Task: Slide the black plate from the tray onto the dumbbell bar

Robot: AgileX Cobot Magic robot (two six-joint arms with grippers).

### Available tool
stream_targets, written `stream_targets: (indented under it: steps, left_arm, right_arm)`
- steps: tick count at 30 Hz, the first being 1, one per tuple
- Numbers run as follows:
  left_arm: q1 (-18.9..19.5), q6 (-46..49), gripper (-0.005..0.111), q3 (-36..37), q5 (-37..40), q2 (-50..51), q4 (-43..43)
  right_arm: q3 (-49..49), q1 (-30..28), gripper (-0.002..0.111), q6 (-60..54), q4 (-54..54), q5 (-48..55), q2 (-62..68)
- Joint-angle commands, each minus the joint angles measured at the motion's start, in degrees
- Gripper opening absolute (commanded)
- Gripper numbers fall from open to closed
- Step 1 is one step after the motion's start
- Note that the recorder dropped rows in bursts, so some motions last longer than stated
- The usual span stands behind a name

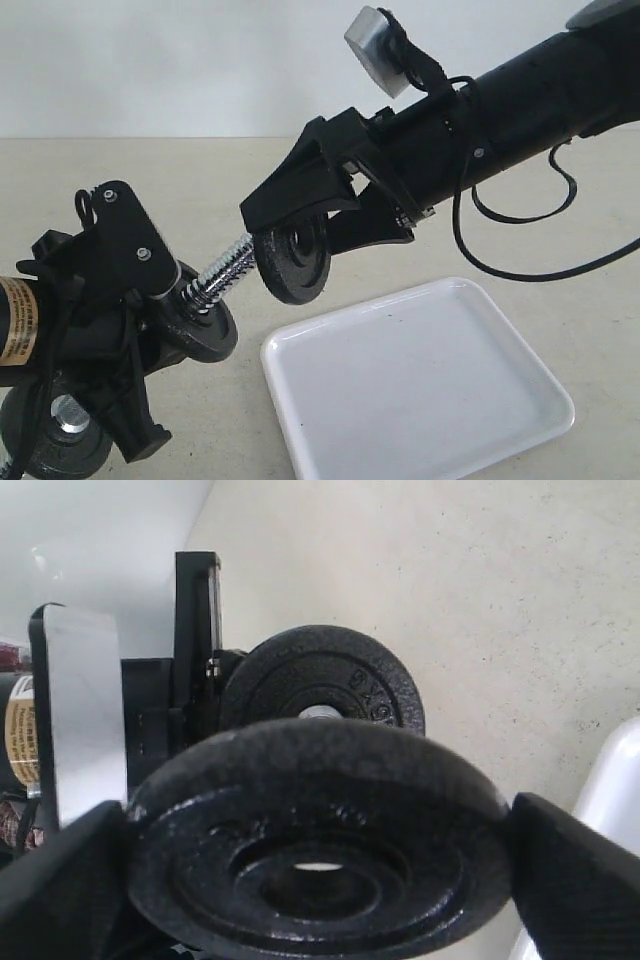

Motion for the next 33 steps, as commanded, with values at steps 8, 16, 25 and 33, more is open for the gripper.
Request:
stream_targets:
  steps: [8, 16, 25, 33]
  left_arm:
    - [-0.13, -3.96, 0.004, -1.35, -34.01, -2.19, 9.82]
    - [-0.13, -4.38, 0.004, -1.35, -35.86, -2.19, 9.82]
    - [-0.13, -6.11, 0.004, -1.35, -37.08, -2.19, 12.07]
    - [-0.13, -6.36, 0.004, -1.35, -37.05, -2.19, 12.46]
  right_arm:
    - [-7.01, -0.04, 0.000, 2.25, 2.10, 1.46, -0.79]
    - [-7.01, -0.04, 0.000, 3.89, -0.70, 1.92, 1.17]
    - [-7.01, -0.04, 0.000, 3.89, -1.20, 1.06, 3.32]
    - [-7.01, -0.04, 0.000, 3.38, -1.20, 0.70, 3.30]
